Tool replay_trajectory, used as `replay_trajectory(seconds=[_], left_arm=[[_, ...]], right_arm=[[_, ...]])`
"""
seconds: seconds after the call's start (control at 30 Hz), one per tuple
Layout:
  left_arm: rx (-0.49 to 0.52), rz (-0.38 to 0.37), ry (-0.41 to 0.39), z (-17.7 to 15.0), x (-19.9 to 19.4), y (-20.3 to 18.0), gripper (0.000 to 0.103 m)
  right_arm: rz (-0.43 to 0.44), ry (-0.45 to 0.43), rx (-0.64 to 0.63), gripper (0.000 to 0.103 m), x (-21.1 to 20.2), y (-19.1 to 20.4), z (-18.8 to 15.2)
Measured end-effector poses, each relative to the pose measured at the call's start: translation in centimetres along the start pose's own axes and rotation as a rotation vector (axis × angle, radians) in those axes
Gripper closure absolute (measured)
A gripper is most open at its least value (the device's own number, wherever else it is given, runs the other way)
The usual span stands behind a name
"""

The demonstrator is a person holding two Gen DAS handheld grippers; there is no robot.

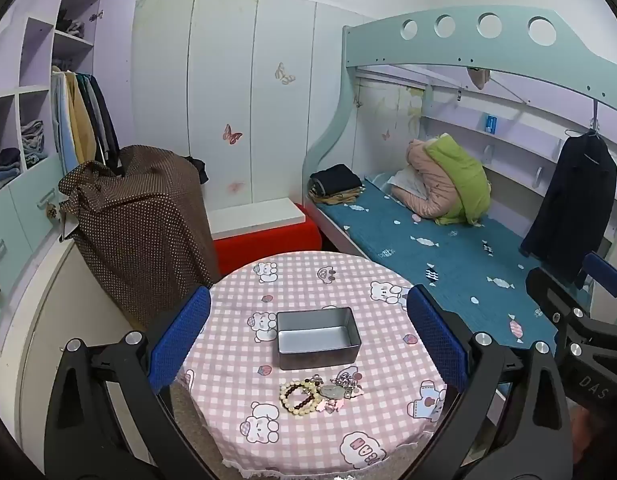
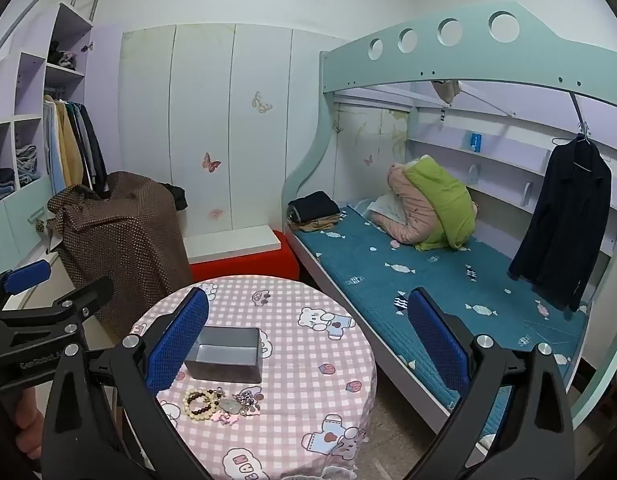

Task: Organize jewelry

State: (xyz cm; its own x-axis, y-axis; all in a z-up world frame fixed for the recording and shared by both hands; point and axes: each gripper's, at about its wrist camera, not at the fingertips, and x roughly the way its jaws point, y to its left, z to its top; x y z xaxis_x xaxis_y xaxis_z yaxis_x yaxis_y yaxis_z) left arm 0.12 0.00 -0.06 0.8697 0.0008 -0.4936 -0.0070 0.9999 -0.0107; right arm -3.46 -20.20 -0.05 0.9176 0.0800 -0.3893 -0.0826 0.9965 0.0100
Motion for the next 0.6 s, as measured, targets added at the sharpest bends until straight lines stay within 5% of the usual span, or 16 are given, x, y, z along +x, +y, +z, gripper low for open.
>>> replay_trajectory(seconds=[0.6], left_arm=[[-0.023, 0.001, -0.022, -0.1, 0.2, 1.0, 0.005]], right_arm=[[-0.018, -0.014, -0.01, 0.007, 0.3, 0.3, 0.2]])
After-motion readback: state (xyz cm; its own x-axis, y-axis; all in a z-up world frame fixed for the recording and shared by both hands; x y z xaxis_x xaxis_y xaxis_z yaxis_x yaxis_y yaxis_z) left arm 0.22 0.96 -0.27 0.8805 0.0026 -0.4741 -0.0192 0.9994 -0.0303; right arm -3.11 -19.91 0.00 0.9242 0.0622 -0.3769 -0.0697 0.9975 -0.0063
